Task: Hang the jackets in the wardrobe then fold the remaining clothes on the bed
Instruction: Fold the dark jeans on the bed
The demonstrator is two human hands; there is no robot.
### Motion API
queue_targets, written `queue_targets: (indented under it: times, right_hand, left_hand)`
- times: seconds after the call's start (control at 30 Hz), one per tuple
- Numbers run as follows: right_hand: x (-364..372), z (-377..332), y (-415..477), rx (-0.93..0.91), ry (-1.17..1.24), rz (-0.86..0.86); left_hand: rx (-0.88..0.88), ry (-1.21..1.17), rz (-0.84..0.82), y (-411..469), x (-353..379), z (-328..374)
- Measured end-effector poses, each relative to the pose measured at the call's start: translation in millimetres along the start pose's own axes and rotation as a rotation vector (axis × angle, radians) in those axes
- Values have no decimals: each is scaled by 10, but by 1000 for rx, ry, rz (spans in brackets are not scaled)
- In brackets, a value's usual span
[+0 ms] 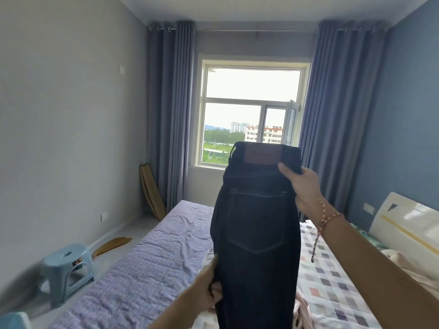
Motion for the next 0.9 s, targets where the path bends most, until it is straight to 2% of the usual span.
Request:
queue_targets:
  times: [0.07, 0.23, 0.33, 0.4, 0.47, 0.53, 0.57, 0.6, 0.7, 0.8, 0.83, 0.9]
  right_hand:
    - [-118, -17, 17, 2, 18, 32]
    - [-370, -130, 108, 4, 108, 62]
    - [-423, -182, 190, 0, 184, 54]
    - [-438, -250, 196, -14, 243, 50]
    - [-431, -283, 177, -18, 282, 46]
    - [-373, -340, 165, -35, 308, 16]
    - [-326, -396, 160, -55, 302, 2]
    - [-299, -478, 156, -83, 280, -2]
    - [-209, -761, 222, -178, 222, 16]
    - [29, -831, 271, -224, 146, 45]
    - [110, -769, 294, -228, 76, 60]
    - [425, -524, 375, -188, -124, 1]
  left_hand:
    - [66, -88, 38, -125, 57, 167]
    - [328, 75, 100, -143, -69, 895]
    - [546, 351, 143, -315, 3, 1386]
    - [752, 646, 223, -524, 89, 1753]
    - [899, 996, 374, -681, 125, 2010]
    - [976, 1175, 547, -761, 99, 2157]
    - [988, 1178, 551, -768, 95, 2211]
    - [977, 1132, 478, -786, 108, 2262]
    - [865, 869, 221, -944, 97, 2420]
    - [789, 579, 138, -957, -82, 2410]
    - [730, 566, 111, -901, -97, 2287]
    - [602, 729, 132, -726, -209, 2169]
Point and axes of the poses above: each hand's wrist, its own y-axis towards the middle knuckle, its own x-axis out of the palm, z = x × y, the point moved 8 cm from there along y, towards the middle knuckle, and after that the axes turned 4 degrees about -y, right-handed, at the moved point
